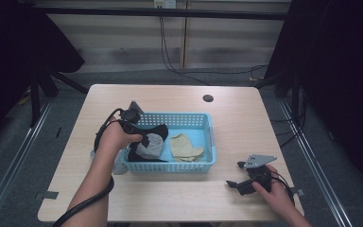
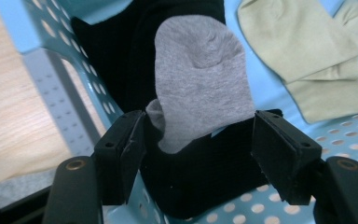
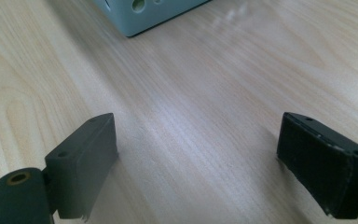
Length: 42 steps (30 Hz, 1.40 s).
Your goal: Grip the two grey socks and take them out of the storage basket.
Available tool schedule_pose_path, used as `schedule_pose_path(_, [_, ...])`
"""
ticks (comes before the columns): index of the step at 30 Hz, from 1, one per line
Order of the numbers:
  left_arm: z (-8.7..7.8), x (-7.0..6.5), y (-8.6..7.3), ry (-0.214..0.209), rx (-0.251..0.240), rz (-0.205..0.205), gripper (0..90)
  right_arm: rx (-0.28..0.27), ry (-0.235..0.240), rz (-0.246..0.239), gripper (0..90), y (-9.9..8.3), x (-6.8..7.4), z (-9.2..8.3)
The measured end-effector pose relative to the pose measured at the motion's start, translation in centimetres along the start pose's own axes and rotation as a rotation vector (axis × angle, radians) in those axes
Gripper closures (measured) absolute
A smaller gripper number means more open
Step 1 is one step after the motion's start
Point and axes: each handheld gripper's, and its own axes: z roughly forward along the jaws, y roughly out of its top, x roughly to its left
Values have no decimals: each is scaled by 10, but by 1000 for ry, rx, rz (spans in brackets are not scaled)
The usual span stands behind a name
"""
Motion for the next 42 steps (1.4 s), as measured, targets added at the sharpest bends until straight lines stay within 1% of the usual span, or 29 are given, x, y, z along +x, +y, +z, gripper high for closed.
schedule_pose_path(3, [7, 0, 0, -2, -1, 1, 343, -1, 1, 0, 117, 0, 0, 0])
schedule_pose_path(4, [9, 0, 1, -2, -2, 9, 343, -1, 1, 0, 117, 0, 0, 0])
schedule_pose_path(6, [13, 0, 1, -4, 6, 11, 343, -1, 1, 0, 117, 0, 0, 0])
schedule_pose_path(7, [15, -1, 1, -4, 4, 6, 343, -1, 1, 0, 117, 0, 0, 0])
schedule_pose_path(9, [19, -1, 2, -3, 14, 14, 343, -1, 1, 0, 117, 0, 0, 0])
schedule_pose_path(13, [28, 0, 2, 2, 24, 6, 343, 3, 2, 5, 117, 0, 0, 0])
schedule_pose_path(16, [31, 1, 2, 4, 32, 8, 354, 2, 3, 4, 117, 0, 0, 0])
schedule_pose_path(20, [34, -2, 3, 5, 43, 5, 369, 2, 2, 4, 117, 0, 0, 0])
schedule_pose_path(22, [35, -2, 4, 3, 47, 7, 401, 2, 3, 5, 117, 0, 0, 0])
schedule_pose_path(24, [36, -3, 4, 3, 55, 8, 457, 2, 3, 5, 117, 0, 0, 0])
schedule_pose_path(25, [36, -3, 4, 9, 58, 10, 484, 2, 3, 4, 117, 0, 0, 0])
schedule_pose_path(26, [35, -3, 4, 8, 65, 3, 526, 2, 3, 5, 117, 0, 0, 0])
schedule_pose_path(27, [35, -3, 5, 13, 67, 5, 584, 2, 2, 4, 117, 0, 0, 0])
schedule_pose_path(28, [35, -3, 5, 19, 64, 0, 608, 2, 2, 4, 117, 0, 0, 0])
schedule_pose_path(29, [33, -3, 6, 17, 76, -9, 681, 2, 3, 5, 117, 0, 0, 0])
schedule_pose_path(30, [33, -2, 7, 10, 89, -7, 749, 2, 3, 4, 117, 0, 0, 0])
schedule_pose_path(31, [32, -3, 7, 9, 89, -8, 775, 2, 2, 4, 117, 0, 0, 0])
schedule_pose_path(33, [29, -3, 8, 2, 108, -4, 861, 2, 3, 5, 117, 0, 0, 0])
schedule_pose_path(35, [26, -5, 9, 0, 111, -5, 877, 2, 3, 5, 117, 0, 0, 0])
schedule_pose_path(37, [24, -6, 10, 1, 120, 0, 881, 2, 3, 5, 117, 0, 0, 0])
schedule_pose_path(38, [23, -6, 10, -9, 119, -7, 882, -1, 0, 0, 117, 0, 0, 0])
schedule_pose_path(39, [21, -6, 10, -6, 122, -2, 882, -1, 1, 0, 117, 0, 0, 0])
schedule_pose_path(42, [17, -7, 11, -8, 129, -5, 883, -1, 2, 0, 117, 0, 0, 0])
